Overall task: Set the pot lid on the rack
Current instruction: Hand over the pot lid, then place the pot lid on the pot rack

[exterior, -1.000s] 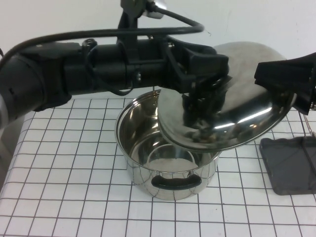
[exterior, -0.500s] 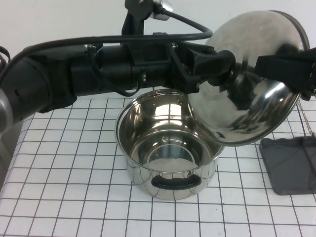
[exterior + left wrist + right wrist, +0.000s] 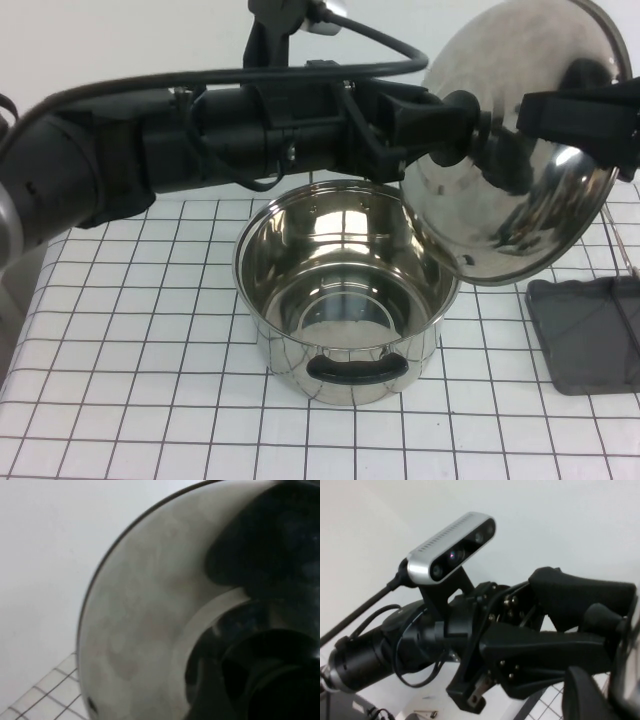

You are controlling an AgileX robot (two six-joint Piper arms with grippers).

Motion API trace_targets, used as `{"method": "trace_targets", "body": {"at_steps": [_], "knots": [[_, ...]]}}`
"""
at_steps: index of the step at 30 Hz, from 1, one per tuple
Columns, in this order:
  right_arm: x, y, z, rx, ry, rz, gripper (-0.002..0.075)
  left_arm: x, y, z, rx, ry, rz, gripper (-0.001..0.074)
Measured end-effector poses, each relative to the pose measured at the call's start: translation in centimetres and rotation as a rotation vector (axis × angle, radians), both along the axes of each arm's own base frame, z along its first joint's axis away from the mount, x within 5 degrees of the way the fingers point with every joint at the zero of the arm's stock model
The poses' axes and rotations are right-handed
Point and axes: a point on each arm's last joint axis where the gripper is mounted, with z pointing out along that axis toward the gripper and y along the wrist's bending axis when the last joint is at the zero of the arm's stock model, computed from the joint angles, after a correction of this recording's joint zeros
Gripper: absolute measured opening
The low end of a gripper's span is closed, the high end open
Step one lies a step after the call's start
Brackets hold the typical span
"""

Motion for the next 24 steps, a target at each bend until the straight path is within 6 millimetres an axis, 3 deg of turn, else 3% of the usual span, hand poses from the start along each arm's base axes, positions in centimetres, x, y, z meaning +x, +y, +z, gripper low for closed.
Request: {"method": "trace_targets", "body": {"at_steps": [3,5,13,19,22,24], "knots": [[0.1,-0.1,-0.1,-0.009,-0.003,-0.010,0.0104,0.2,0.1,-0.1,0.012,-0.004,0.027,0.0496],[0.1,-0.1,-0.1,-0.014,-0.014,-0.009,0.0104,0.5,0.4,-0.1,0.012,-0.004,0.037,0.0523],[0.2,-0.4,0.1,-0.017,-0.047,-0.014,0.0104,1.3,3.1,0.6,-0.013,-0.009,0.020,0.0541],[0.3,-2.3,0.4,-0.020,-0.060,-0.077,0.0104,2.3,6.8,1.9,-0.057,0.023,0.116,0.0538],[0.1,-3.1,0.9,-0.023,-0.084,-0.104,0.0104,1.9,7.5,2.4,-0.050,0.020,0.102,0.0456],[-0.1,-3.8,1.5,-0.038,-0.116,-0.123,0.0104,1.4,7.8,2.6,-0.004,-0.005,0.080,0.0320]]}}
